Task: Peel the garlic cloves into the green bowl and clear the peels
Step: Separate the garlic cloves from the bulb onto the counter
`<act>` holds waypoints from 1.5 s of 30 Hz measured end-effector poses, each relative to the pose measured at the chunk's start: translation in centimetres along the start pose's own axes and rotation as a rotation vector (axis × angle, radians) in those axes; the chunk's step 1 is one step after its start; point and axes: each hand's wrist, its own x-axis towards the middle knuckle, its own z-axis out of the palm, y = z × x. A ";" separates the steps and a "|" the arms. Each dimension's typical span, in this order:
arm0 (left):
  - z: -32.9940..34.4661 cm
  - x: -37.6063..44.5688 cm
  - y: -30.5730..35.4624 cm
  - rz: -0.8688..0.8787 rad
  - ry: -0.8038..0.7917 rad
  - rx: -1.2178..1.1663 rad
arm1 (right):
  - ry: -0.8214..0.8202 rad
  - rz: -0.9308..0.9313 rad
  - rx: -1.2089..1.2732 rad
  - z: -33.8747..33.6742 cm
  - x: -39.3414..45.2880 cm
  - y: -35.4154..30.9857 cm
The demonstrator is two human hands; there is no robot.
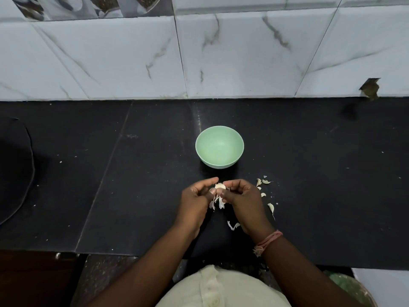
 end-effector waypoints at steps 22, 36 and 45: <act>0.2 -0.5 -0.4 -0.130 -0.005 -0.109 | -0.025 0.106 0.104 -0.4 -0.2 0.4; 0.4 -0.2 -0.3 -0.272 0.061 -0.248 | -0.054 0.156 0.230 -1.0 -0.1 0.9; 0.7 -0.4 0.1 -0.220 -0.066 -0.109 | -0.106 0.150 0.106 -1.4 -0.4 0.3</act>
